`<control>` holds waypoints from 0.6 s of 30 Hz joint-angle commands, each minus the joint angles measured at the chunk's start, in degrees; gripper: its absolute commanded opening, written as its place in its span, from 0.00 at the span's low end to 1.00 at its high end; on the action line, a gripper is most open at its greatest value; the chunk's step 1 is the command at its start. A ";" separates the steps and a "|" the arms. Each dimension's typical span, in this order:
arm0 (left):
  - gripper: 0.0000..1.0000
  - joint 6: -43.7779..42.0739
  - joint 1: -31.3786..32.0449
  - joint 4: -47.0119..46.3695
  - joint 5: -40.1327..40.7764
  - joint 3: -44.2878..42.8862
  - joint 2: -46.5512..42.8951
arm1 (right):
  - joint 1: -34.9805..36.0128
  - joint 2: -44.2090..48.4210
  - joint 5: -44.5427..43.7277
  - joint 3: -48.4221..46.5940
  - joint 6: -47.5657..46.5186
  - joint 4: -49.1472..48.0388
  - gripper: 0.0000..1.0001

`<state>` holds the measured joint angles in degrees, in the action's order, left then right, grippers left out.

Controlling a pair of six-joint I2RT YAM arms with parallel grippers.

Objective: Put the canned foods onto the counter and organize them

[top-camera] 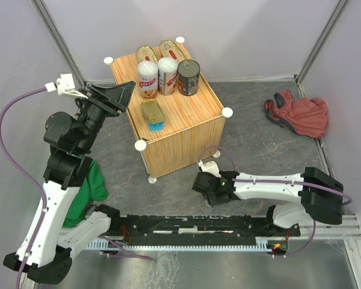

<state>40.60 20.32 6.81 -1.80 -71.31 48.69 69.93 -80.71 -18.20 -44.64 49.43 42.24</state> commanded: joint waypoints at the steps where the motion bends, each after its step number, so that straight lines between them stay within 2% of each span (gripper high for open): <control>1: 0.65 1.37 -0.21 -0.49 -0.48 -1.81 -0.93 | 0.56 0.53 -4.20 -0.98 -1.85 -0.85 0.59; 10: 0.65 1.48 -0.22 0.22 -0.44 -1.51 -1.65 | 1.20 2.56 -6.14 0.25 -1.97 -1.17 0.77; 18: 0.65 1.41 -0.27 0.31 -0.39 -1.58 -1.79 | 2.22 5.67 -8.42 1.49 0.02 -0.26 0.77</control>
<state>40.60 20.32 7.64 -1.78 -71.31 47.57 71.16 -78.59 -23.29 -44.21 47.90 41.98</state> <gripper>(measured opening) 0.654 0.772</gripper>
